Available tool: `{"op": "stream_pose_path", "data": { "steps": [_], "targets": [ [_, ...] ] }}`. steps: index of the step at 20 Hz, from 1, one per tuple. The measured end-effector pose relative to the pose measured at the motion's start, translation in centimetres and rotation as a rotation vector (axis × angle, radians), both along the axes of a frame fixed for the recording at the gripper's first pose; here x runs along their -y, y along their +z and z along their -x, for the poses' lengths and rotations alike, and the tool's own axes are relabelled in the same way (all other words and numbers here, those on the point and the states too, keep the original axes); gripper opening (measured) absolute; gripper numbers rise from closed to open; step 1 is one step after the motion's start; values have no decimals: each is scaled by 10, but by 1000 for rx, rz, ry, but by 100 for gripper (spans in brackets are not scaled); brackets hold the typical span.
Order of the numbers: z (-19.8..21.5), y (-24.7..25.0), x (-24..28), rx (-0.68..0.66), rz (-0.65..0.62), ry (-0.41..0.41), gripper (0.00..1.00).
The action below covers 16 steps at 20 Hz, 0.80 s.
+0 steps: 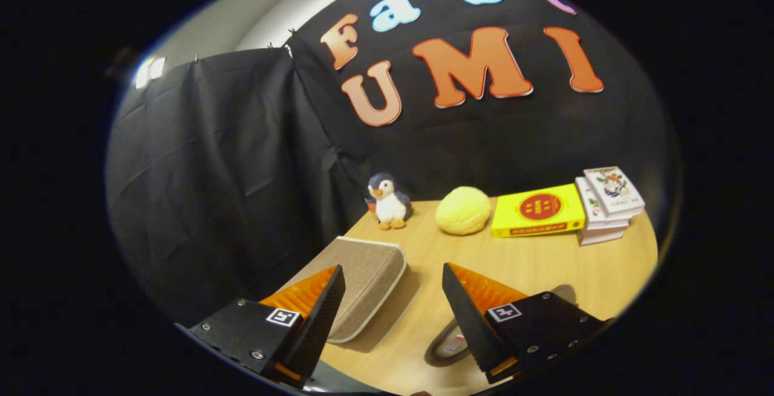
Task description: Open the storage box then place both shoes into the box .Put the left shoe in first, then the right shoe, with the right side of both shoes facing outward in a uniform manner.
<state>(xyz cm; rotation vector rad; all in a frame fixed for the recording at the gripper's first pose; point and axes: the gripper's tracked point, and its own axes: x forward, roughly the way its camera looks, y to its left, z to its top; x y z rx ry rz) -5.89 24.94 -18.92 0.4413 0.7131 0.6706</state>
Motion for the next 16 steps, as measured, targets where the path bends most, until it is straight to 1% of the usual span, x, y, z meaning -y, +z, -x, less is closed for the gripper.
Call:
{"op": "stream_pose_path", "data": {
  "steps": [3,6,8,10,12,16],
  "targets": [
    [14,-30,-31,-142,-74,84,96],
    [36,-58,-54,-283,-107,157,96],
    [45,-72,-70,-343,-126,200,96],
    [53,-82,-85,-399,-175,241,95],
    [57,-87,-92,-445,-217,257,94],
    [60,-103,-108,-524,-291,259,94]
  ]
}}
